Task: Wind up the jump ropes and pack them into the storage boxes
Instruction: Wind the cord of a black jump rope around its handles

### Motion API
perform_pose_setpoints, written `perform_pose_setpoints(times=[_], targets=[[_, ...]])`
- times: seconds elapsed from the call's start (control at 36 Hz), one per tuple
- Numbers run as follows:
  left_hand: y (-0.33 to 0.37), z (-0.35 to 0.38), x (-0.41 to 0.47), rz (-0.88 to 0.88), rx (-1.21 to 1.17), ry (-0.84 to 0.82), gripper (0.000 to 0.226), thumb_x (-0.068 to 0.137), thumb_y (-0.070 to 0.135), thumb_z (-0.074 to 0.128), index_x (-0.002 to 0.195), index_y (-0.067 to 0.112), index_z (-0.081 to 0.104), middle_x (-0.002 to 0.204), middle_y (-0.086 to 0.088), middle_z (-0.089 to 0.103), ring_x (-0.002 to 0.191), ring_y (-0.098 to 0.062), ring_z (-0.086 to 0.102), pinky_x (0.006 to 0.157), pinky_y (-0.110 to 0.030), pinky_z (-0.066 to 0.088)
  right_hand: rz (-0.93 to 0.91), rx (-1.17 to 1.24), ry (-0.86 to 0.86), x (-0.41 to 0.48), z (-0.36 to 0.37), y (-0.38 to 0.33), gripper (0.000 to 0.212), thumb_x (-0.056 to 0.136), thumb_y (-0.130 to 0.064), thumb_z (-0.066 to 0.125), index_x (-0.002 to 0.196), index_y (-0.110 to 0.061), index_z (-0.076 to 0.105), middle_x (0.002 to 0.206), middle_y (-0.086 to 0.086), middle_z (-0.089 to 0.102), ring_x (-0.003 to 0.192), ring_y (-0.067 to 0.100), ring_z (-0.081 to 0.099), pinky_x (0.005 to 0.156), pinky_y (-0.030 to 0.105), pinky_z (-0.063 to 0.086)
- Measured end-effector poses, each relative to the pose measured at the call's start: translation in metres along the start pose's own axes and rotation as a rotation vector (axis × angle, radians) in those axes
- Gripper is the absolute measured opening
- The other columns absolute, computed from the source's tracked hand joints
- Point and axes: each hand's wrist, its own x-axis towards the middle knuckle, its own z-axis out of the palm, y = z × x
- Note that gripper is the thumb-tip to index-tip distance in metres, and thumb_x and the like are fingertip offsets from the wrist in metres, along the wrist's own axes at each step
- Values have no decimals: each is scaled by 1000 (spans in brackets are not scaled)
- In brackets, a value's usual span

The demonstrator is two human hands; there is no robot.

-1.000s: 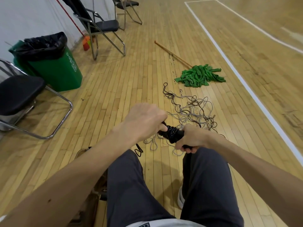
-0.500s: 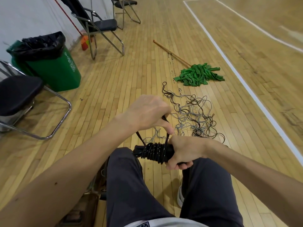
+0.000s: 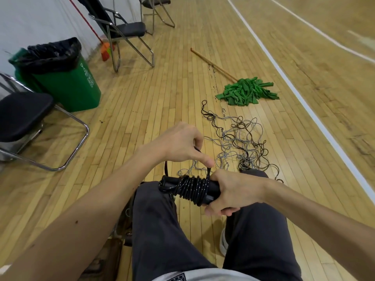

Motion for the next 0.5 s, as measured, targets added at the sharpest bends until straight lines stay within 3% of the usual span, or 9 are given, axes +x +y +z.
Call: perform_pose_setpoints(times=[0.17,0.25,0.33,0.42,0.5], targets=[[-14,11,-2,-62,-405,-47,53,61,65,77,66,13,65,54,10,52,48,-2,44,51,-20,36,-107,151,36,-6,-6,-6,16,86,-1,74,81,-2,60,57,5,57,45,14,48,45,20,41],[-23,20,-6,-29,-674,-103,42,80,41,76,75,0,67,56,9,59,49,-3,53,49,-16,41,-175,258,39,-5,-6,-6,17,86,1,74,84,-8,60,57,1,58,46,13,50,47,24,41],[-35,31,-13,14,-752,-69,14,94,2,59,81,-2,62,71,3,61,62,-2,57,60,-17,46,-216,386,82,-1,-5,-3,17,86,3,74,90,-3,59,59,2,56,48,15,48,47,24,40],[-30,37,-18,-161,-807,-51,32,95,-15,46,74,8,51,70,-3,51,58,-4,47,58,-16,42,-210,509,98,4,-4,4,18,86,4,72,95,-3,57,60,2,54,51,14,48,48,24,39],[-28,44,-16,-223,-799,-26,35,97,-9,48,69,12,47,58,2,50,50,-8,41,51,-19,35,-170,607,84,8,-5,11,23,86,6,71,103,0,58,67,2,57,57,15,51,51,24,41]])
